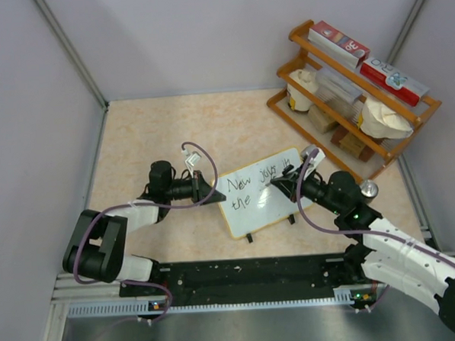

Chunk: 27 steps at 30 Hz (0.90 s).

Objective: Write a sentence on the whiteboard
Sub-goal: Hold the whiteboard on the whiteboard stand, then write a sentence on the whiteboard.

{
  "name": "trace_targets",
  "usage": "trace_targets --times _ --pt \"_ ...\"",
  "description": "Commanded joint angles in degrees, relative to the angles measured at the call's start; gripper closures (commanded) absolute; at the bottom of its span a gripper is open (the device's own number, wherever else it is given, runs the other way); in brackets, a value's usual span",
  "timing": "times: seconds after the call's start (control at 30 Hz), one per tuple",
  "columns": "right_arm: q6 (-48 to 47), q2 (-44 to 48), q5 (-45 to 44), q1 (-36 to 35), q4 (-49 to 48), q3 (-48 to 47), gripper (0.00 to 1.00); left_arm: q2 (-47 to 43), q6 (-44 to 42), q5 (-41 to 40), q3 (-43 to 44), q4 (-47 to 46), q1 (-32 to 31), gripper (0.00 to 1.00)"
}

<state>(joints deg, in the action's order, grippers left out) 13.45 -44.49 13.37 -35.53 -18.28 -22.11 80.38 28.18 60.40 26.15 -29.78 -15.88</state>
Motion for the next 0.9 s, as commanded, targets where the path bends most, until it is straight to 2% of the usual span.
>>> trace_targets --times 0.0,0.2,0.43,0.87 --pt "-1.24 1.34 -0.27 -1.47 -1.14 0.66 1.0 0.92 -5.33 -3.54 0.92 -0.28 0.06 1.0" --pt "-3.17 0.9 -6.59 -6.21 -1.14 1.01 1.0 1.36 -5.16 -3.01 1.09 -0.45 0.06 1.0" --pt "-2.91 -1.47 -12.65 -7.54 -1.49 0.14 1.0 1.45 -5.07 -2.57 1.09 -0.72 0.15 1.0" --pt "-1.76 -3.85 -12.57 -7.8 -3.51 -0.39 1.0 1.71 -4.81 -2.31 1.09 -0.98 0.06 1.0"
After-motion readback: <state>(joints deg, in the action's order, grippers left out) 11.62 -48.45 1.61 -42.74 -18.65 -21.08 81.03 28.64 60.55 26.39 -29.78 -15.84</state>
